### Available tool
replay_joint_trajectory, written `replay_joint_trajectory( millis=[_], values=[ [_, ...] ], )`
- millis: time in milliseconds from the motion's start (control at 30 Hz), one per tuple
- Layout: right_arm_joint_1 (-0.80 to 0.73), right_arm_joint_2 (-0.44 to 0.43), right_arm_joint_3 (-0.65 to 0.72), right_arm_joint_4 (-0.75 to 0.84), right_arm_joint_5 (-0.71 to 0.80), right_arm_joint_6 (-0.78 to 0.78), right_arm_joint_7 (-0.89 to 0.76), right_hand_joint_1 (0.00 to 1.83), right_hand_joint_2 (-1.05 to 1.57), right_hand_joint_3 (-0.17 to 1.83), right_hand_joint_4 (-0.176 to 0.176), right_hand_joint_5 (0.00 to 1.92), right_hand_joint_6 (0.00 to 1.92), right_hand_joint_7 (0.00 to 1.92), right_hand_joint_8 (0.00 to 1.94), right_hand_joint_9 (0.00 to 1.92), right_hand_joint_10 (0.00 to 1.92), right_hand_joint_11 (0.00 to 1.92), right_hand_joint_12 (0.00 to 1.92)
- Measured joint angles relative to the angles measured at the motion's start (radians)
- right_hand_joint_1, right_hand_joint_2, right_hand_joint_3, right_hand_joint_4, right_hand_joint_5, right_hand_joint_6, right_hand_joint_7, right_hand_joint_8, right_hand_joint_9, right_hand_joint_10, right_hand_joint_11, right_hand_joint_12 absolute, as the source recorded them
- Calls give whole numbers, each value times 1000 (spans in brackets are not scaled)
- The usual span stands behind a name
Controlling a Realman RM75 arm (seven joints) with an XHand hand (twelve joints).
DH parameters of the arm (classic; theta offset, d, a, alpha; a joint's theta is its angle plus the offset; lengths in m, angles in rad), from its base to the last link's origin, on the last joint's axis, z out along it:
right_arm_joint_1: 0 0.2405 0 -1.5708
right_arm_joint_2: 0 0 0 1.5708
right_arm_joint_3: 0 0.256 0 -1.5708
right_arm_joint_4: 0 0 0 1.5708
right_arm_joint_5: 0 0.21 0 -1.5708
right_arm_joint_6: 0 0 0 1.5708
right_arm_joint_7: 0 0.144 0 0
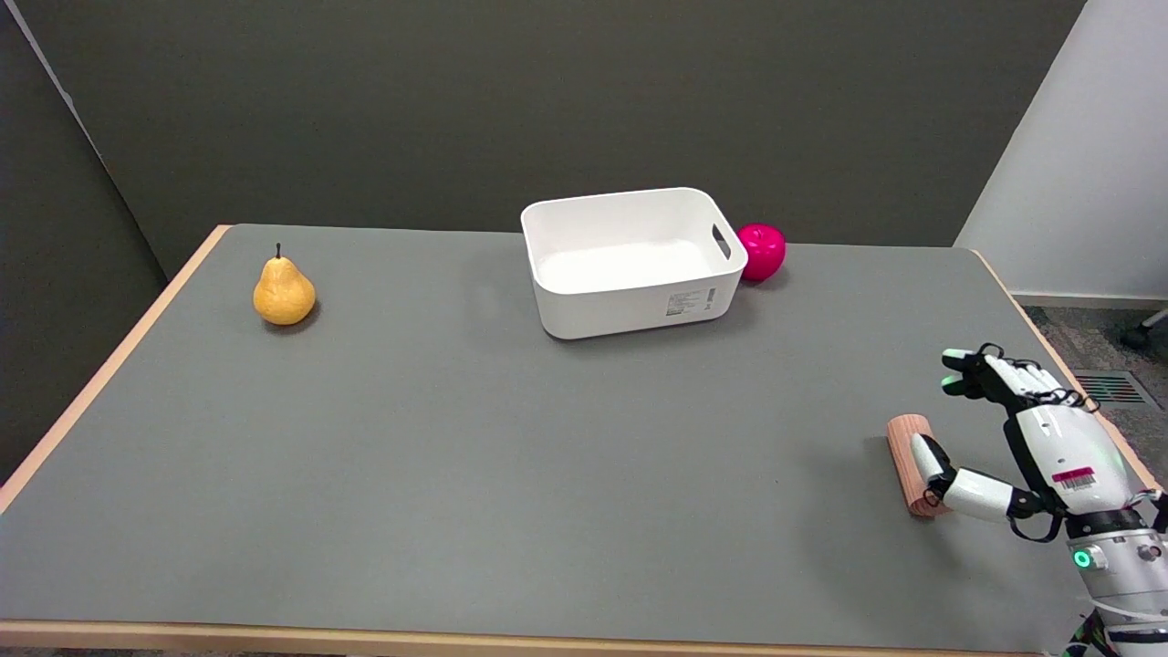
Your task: Pick up the wooden cylinder.
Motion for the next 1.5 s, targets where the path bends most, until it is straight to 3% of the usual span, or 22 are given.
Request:
replay_joint_trajectory(
  millis=[800, 933, 1133, 1500],
  values=[
    [-62, -11, -75, 73, 74, 0, -135, 517, 658, 812, -157, 285, 568, 516, 837, 380, 1158, 242, 1486],
    [-68, -12, -83, 90, 91, 19, -173, 499, 654, 810, -143, 301, 589, 544, 859, 400, 1174, 243, 1488],
    [-78, -13, -103, 134, 138, 62, -292, 487, 650, 805, -142, 307, 598, 557, 867, 426, 1197, 260, 1510],
    [-65, -19, -166, 250, 252, 134, -558, 466, 657, 792, -176, 256, 546, 516, 865, 402, 1202, 316, 1586]
  ],
)
